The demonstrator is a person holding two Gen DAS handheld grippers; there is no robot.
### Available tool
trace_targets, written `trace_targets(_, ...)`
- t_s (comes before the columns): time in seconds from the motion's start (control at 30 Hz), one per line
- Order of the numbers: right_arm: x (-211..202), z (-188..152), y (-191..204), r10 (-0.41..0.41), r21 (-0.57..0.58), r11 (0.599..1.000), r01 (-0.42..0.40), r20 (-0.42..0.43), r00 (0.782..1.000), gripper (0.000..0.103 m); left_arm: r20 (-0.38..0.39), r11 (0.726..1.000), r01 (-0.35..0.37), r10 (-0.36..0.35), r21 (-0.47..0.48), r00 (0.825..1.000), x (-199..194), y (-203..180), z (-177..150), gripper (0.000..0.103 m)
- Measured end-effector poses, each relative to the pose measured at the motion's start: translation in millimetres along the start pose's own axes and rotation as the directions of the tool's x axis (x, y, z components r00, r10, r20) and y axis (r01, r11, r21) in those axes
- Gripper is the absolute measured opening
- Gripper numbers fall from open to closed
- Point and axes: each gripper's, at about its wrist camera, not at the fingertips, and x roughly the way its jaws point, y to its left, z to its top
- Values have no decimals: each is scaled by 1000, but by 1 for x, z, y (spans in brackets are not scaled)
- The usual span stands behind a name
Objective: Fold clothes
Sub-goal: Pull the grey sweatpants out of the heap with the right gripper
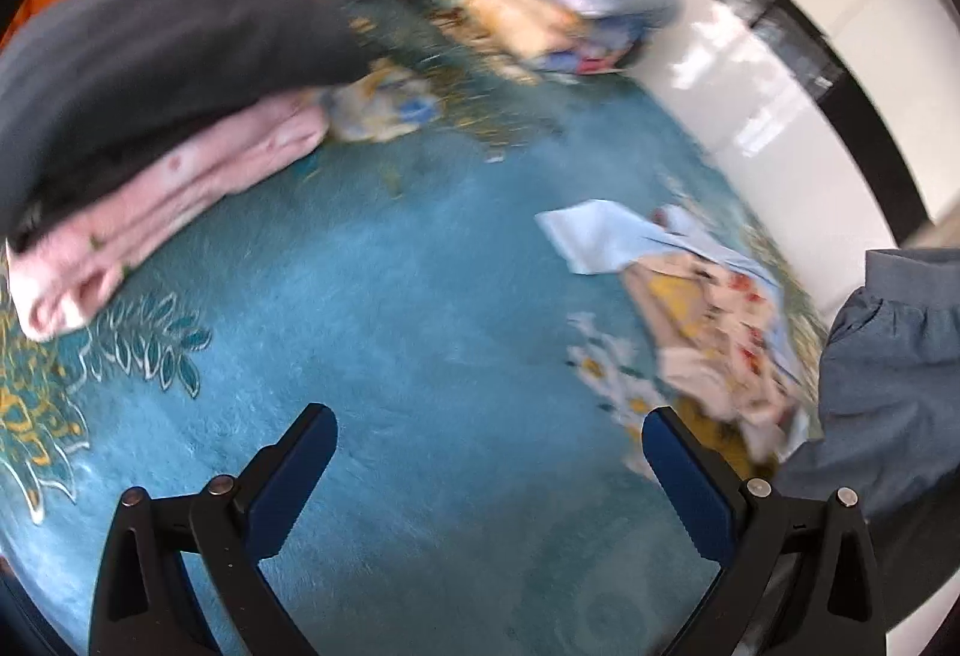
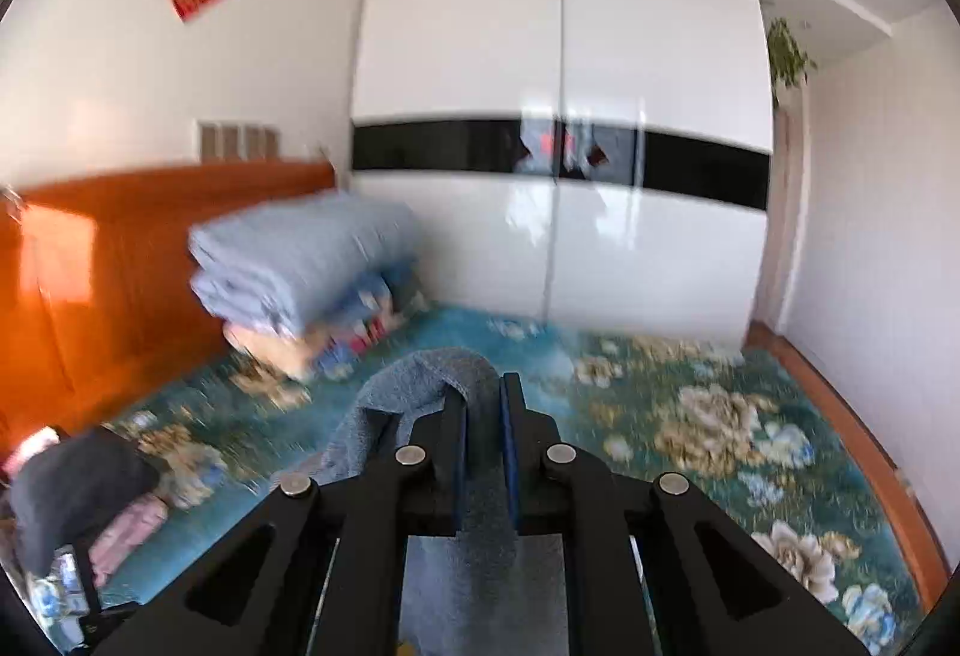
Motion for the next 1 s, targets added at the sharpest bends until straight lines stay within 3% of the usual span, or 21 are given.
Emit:
trace_targets(0.13,-67,19,-2,75,-31,997,-72,110,991,10,7,971,171,-175,170,985,-38,-57,1,103)
trace_targets(0.23,-104,26,-1,148,-45,989,-142,159,976,10,-28,919,325,-327,225,944,-64,-101,2,103)
trace_targets(0.3,-122,30,1,187,-63,982,-179,180,966,10,-84,876,425,-417,230,905,-71,-126,-1,103)
trace_targets(0.4,-135,35,7,248,-75,968,-239,173,953,10,-156,847,494,-470,197,869,-68,-138,-11,103)
trace_targets(0.53,-141,33,13,392,-36,919,-392,162,905,10,-204,826,546,-516,137,832,-63,-129,-29,103)
trace_targets(0.57,-139,31,13,422,-17,905,-425,165,891,10,-216,832,542,-511,120,832,-59,-124,-34,103)
trace_targets(0.6,-131,25,10,429,10,901,-435,150,891,10,-229,841,531,-499,106,836,-54,-119,-38,103)
trace_targets(0.7,-95,-4,0,397,109,909,-401,62,916,10,-266,869,490,-458,67,848,-41,-101,-51,103)
trace_targets(0.77,-46,-49,-7,339,159,934,-319,-113,934,11,-290,889,455,-424,48,858,-31,-89,-60,103)
trace_targets(0.8,-19,-74,-11,302,174,948,-268,-217,928,11,-302,901,433,-401,43,865,-24,-83,-64,103)
trace_targets(0.87,30,-139,-16,243,198,964,-176,-397,885,11,-340,930,365,-335,29,879,-6,-70,-73,103)
trace_targets(1.0,102,-258,-28,141,208,978,-2,-660,738,11,-425,965,262,-232,14,875,27,-53,-91,103)
